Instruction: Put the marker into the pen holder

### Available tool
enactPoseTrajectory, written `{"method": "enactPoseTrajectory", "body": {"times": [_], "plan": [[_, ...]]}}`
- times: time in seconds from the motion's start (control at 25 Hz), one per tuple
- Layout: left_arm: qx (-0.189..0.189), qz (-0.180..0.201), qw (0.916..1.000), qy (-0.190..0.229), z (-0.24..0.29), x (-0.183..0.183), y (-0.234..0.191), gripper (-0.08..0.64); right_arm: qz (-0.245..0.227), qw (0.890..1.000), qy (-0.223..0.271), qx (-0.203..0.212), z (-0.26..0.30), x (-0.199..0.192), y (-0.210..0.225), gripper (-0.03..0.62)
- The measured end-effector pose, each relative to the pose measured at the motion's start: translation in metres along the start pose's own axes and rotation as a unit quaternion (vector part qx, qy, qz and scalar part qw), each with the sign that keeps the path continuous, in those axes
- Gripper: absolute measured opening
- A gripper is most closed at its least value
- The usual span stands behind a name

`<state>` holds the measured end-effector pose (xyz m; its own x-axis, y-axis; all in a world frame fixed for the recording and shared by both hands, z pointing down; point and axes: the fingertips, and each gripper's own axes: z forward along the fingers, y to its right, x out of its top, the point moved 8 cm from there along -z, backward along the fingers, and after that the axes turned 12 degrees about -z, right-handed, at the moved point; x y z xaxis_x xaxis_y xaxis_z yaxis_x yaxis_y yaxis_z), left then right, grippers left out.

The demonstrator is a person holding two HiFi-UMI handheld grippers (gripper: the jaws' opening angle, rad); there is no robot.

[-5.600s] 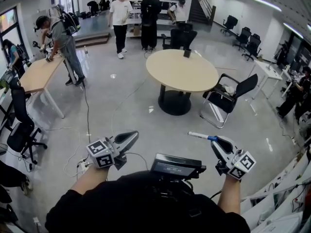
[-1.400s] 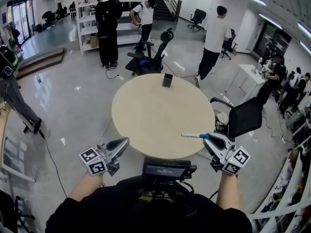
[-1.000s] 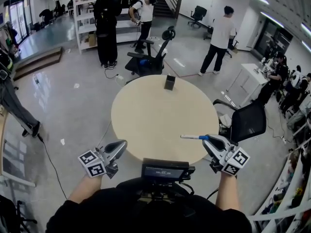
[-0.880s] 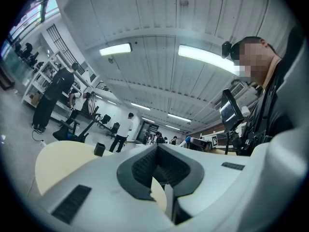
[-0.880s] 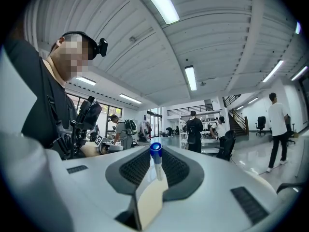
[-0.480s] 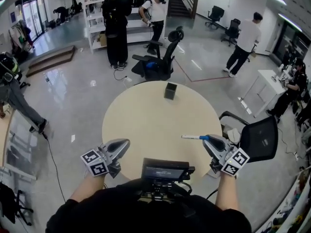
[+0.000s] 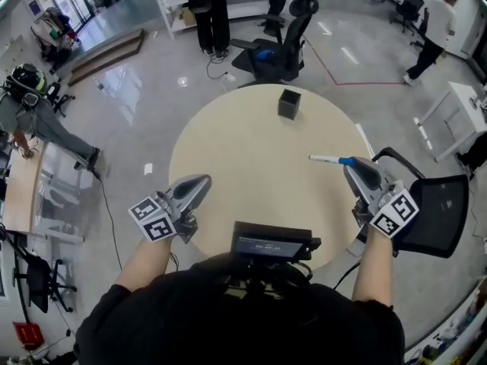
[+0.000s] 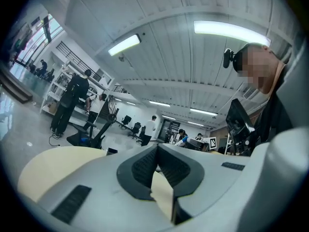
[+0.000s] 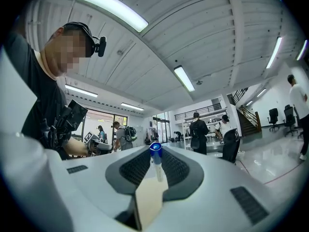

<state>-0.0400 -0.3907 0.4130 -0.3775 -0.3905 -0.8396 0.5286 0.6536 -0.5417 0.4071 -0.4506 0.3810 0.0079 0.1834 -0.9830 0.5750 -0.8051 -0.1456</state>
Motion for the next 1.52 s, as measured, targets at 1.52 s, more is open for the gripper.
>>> {"method": "enactPoseTrajectory", "body": {"times": [1.52], "plan": [[-0.049, 0.091, 0.9947, 0.008, 0.125, 0.147, -0.213, -0.003, -0.089, 0.988, -0.031, -0.123, 0.191, -0.004, 0.156, 0.078]]}}
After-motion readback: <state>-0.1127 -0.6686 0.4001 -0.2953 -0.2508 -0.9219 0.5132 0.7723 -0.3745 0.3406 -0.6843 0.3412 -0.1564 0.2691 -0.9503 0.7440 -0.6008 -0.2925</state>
